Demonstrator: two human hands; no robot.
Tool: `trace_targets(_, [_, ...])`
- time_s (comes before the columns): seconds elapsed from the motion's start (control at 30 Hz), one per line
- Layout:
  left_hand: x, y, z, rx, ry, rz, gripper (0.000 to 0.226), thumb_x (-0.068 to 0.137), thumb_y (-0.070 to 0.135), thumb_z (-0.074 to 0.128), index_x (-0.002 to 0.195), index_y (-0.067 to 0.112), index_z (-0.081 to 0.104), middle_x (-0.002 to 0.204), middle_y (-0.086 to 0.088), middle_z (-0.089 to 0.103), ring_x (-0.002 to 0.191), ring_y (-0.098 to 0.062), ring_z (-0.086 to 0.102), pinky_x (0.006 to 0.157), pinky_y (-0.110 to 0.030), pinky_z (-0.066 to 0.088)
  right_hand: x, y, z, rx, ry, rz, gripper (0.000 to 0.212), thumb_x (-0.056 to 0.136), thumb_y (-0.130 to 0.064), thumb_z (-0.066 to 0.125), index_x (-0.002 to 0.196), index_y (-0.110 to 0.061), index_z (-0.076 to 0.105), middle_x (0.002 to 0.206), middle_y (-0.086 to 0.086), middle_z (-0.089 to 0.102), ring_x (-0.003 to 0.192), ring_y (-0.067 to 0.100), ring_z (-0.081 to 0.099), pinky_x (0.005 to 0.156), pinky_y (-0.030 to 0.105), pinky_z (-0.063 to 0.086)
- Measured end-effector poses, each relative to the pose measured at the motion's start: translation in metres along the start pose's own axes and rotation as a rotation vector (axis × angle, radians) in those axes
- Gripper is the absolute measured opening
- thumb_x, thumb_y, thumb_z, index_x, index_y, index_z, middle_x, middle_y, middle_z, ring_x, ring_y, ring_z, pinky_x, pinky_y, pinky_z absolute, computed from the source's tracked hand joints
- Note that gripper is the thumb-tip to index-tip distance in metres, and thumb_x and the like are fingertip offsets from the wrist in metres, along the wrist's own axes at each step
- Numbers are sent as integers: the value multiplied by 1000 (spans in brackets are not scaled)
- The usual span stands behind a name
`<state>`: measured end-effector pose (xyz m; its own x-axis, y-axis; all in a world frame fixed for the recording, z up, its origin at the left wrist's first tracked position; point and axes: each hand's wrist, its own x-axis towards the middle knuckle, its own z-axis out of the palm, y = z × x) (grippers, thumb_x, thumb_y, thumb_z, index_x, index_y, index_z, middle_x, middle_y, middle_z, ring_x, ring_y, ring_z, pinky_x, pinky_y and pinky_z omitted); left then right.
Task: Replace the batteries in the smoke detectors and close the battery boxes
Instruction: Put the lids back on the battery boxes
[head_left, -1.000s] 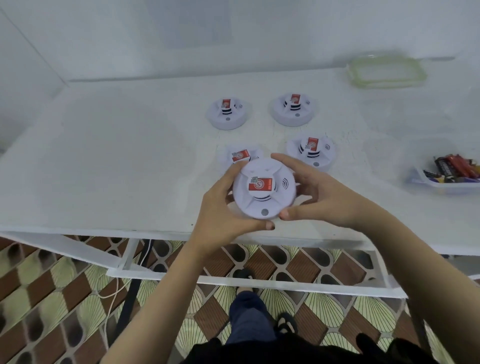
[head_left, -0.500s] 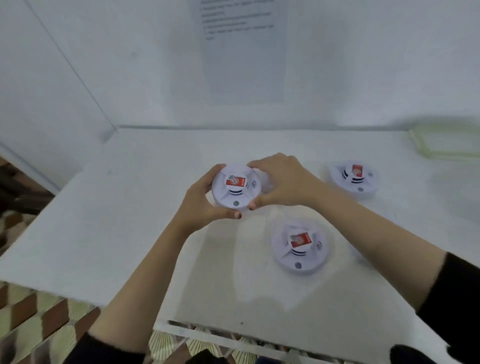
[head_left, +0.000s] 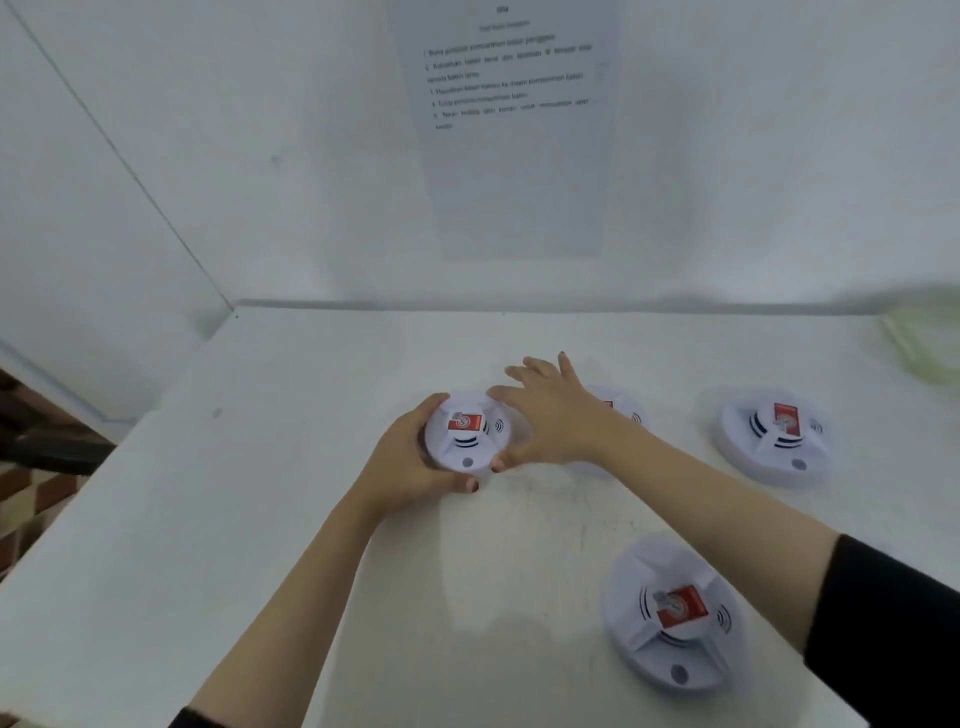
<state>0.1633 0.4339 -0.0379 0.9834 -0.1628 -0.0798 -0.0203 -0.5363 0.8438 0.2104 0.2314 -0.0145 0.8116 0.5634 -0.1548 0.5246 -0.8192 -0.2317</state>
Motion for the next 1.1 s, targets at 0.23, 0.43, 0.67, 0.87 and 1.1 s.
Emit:
trace_targets(0.23, [6, 48, 6, 111, 89, -10, 106, 64, 39, 87, 150, 18, 29, 152, 9, 32, 138, -5, 27, 105, -21, 23, -45, 30, -27, 287, 104, -8, 51, 89, -40, 59, 136, -24, 47, 140, -3, 45, 129, 14, 36, 91, 18, 31])
trace_targets(0.43, [43, 134, 69, 83, 115, 303, 38, 83, 23, 75, 118, 24, 62, 114, 18, 63, 106, 9, 56, 88, 1, 36, -131, 117, -80, 299, 265, 125, 23, 89, -32, 61, 110, -23, 64, 100, -6, 65, 86, 6, 60, 77, 13, 44])
trace_targets(0.67, [99, 226, 204, 126, -148, 409, 29, 87, 24, 71, 114, 24, 62, 109, 13, 62, 99, -3, 60, 80, -4, 42, -238, 266, -105, 204, 256, 509, 23, 88, -28, 64, 110, -21, 63, 112, 2, 62, 97, 17, 58, 86, 24, 41])
trace_targets(0.87, [140, 264, 319, 329, -289, 388, 45, 93, 21, 63, 136, 25, 51, 142, 6, 48, 130, -11, 43, 106, -24, 30, -287, 366, -101, 116, -25, 687, 41, 92, -13, 56, 132, -19, 53, 139, 5, 48, 125, 21, 46, 101, 26, 31])
trace_targets(1.1, [170, 276, 374, 626, -194, 397, 21, 83, 16, 72, 103, 16, 67, 127, -3, 54, 121, -20, 49, 97, -27, 34, -296, 407, -90, 58, 63, 575, 33, 80, -10, 71, 112, -12, 65, 121, 5, 56, 113, 20, 50, 85, 23, 35])
